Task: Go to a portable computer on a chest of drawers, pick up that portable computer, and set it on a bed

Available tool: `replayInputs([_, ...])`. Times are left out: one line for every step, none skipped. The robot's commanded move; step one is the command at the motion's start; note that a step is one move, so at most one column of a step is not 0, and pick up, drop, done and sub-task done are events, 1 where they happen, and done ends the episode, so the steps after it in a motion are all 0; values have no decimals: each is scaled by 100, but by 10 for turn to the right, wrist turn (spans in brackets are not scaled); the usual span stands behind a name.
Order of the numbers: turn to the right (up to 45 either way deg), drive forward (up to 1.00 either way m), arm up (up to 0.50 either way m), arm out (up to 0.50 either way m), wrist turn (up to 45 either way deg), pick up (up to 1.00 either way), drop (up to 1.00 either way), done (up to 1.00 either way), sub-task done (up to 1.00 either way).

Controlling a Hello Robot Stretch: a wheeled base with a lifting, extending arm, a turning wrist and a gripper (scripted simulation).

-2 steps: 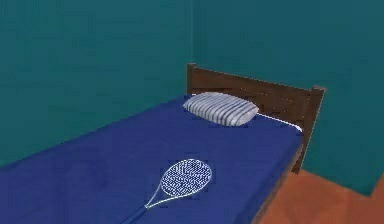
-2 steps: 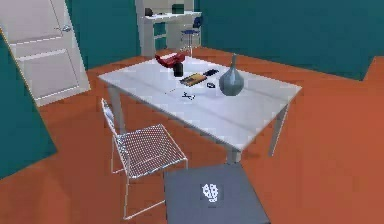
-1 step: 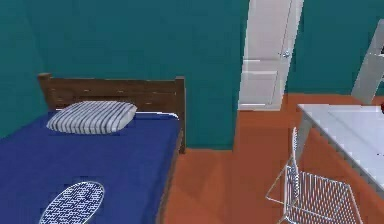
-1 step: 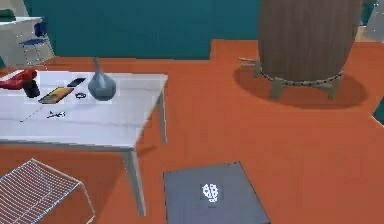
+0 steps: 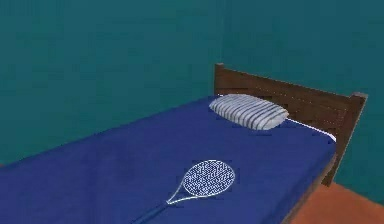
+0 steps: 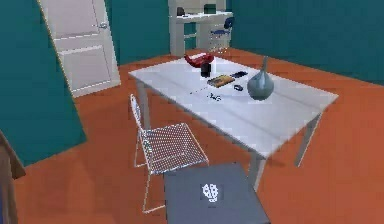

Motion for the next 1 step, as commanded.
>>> replayInputs([-450, 0, 0, 0, 0, 0, 0, 0, 0])
